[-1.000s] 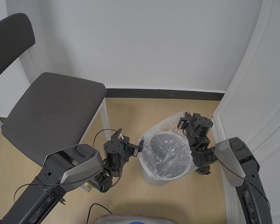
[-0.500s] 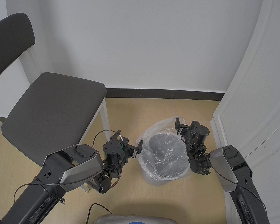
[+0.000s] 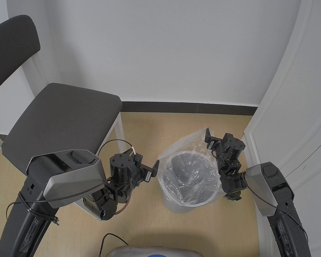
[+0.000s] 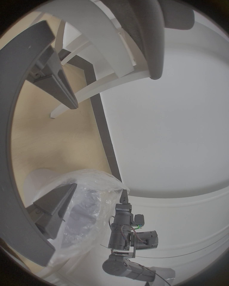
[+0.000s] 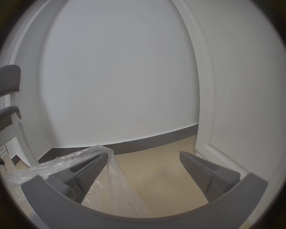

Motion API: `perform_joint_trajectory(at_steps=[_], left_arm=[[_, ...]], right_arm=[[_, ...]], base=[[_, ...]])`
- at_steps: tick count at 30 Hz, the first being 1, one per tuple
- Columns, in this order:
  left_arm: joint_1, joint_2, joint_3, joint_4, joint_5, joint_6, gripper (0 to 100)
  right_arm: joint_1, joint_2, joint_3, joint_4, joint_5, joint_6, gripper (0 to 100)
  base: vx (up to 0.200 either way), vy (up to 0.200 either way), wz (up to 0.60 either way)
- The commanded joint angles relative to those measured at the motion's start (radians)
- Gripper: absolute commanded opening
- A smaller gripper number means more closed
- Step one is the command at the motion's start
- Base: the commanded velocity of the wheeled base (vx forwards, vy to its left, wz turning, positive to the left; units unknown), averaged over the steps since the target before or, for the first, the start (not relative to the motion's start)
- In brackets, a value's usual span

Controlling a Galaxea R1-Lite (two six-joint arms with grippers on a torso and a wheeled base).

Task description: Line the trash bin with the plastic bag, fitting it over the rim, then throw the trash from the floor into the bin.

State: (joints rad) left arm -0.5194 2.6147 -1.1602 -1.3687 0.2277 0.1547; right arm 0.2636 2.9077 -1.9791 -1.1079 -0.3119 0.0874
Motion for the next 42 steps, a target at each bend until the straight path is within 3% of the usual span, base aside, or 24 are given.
perform_joint_trajectory(at_steps=[1, 4, 8, 11, 18, 25, 31, 42], left_arm=[[-0.031, -0.127, 0.106, 0.033, -0.001, 0.002, 100], [-0.045, -0.14, 0.125, 0.034, -0.002, 0.002, 100], [-0.051, -0.168, 0.178, 0.036, -0.022, 0.005, 100], [-0.05, -0.22, 0.258, 0.059, -0.077, 0.022, 100], [-0.024, -0.341, 0.335, 0.232, -0.09, 0.057, 100], [-0.071, -0.278, 0.297, 0.168, -0.09, 0.013, 100], [-0.073, -0.199, 0.137, 0.229, -0.088, 0.013, 100], [-0.064, 0.007, -0.411, 0.603, -0.07, 0.011, 100]], right_arm=[[0.002, -0.24, 0.402, 0.016, 0.036, -0.026, 100], [0.003, -0.308, 0.502, 0.01, 0.109, -0.011, 100], [-0.009, -0.375, 0.586, 0.037, 0.129, -0.014, 100], [-0.034, -0.458, 0.672, 0.122, 0.197, -0.014, 100], [-0.084, -0.521, 0.697, 0.183, 0.217, -0.012, 100], [-0.101, -0.527, 0.763, 0.206, 0.252, -0.029, 100], [-0.092, -0.515, 0.798, 0.234, 0.292, -0.077, 100], [-0.075, -0.492, 0.821, 0.232, 0.32, -0.074, 100]], base=[[0.0, 0.0, 0.0], [0.0, 0.0, 0.0], [0.0, 0.0, 0.0], [0.0, 0.0, 0.0], [0.0, 0.0, 0.0], [0.0, 0.0, 0.0], [0.0, 0.0, 0.0], [0.0, 0.0, 0.0]])
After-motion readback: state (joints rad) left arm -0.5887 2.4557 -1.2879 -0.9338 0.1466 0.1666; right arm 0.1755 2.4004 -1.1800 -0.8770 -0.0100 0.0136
